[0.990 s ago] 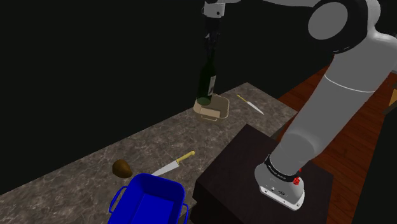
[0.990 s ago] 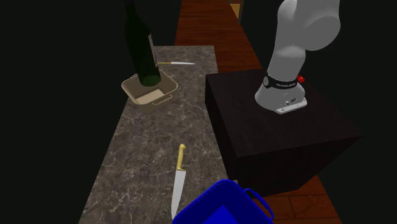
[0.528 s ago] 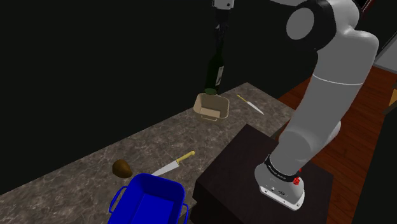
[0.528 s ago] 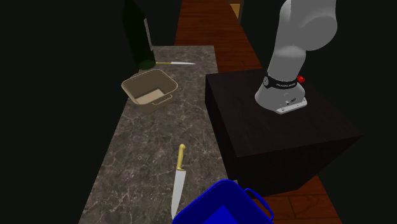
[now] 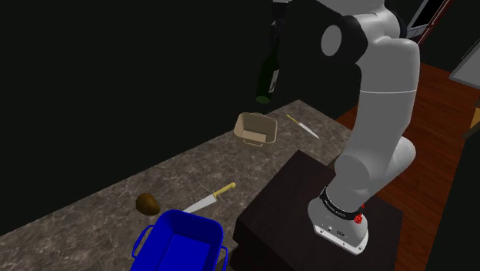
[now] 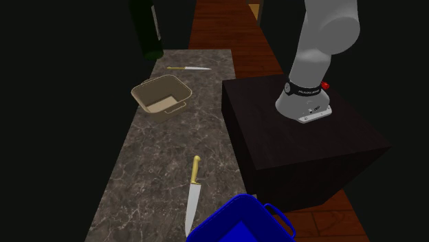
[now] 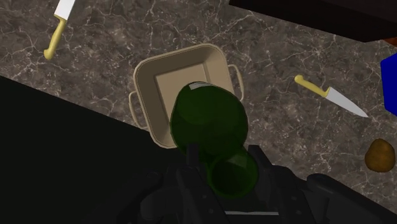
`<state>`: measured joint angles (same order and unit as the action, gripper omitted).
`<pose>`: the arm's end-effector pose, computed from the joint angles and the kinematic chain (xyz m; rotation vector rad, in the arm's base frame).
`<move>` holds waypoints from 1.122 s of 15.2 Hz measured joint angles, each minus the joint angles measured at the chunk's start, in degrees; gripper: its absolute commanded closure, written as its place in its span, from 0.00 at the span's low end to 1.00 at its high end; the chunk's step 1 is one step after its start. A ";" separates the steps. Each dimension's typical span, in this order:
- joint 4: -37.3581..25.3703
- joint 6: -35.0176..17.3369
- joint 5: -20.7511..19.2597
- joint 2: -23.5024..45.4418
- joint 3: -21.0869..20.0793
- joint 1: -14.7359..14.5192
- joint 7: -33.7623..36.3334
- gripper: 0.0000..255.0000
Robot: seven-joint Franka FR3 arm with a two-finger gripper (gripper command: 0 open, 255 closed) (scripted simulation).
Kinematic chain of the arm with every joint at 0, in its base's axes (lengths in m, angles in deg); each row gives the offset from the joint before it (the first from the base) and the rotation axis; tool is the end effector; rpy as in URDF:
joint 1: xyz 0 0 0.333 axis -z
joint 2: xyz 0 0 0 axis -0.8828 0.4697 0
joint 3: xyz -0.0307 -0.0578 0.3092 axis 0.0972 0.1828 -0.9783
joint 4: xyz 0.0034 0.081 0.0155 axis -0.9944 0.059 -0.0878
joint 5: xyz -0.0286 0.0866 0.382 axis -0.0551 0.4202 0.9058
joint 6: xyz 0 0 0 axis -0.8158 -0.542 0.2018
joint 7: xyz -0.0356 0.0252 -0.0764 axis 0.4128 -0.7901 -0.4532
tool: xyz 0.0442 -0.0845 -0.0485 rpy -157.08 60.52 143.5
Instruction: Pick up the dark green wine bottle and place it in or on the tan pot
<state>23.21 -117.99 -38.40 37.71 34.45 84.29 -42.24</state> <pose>0.5785 -0.3181 0.5876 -3.0882 -0.2955 0.1688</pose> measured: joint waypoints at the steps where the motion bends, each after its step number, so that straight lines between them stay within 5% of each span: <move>1: 0.69 -0.55 -0.02 -0.12 0.07 0.15 -0.26 1.00; 17: 17.94 -14.51 -0.49 -3.39 0.06 -0.56 -0.21 1.00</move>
<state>41.15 -132.50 -38.89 34.32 34.52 83.73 -42.45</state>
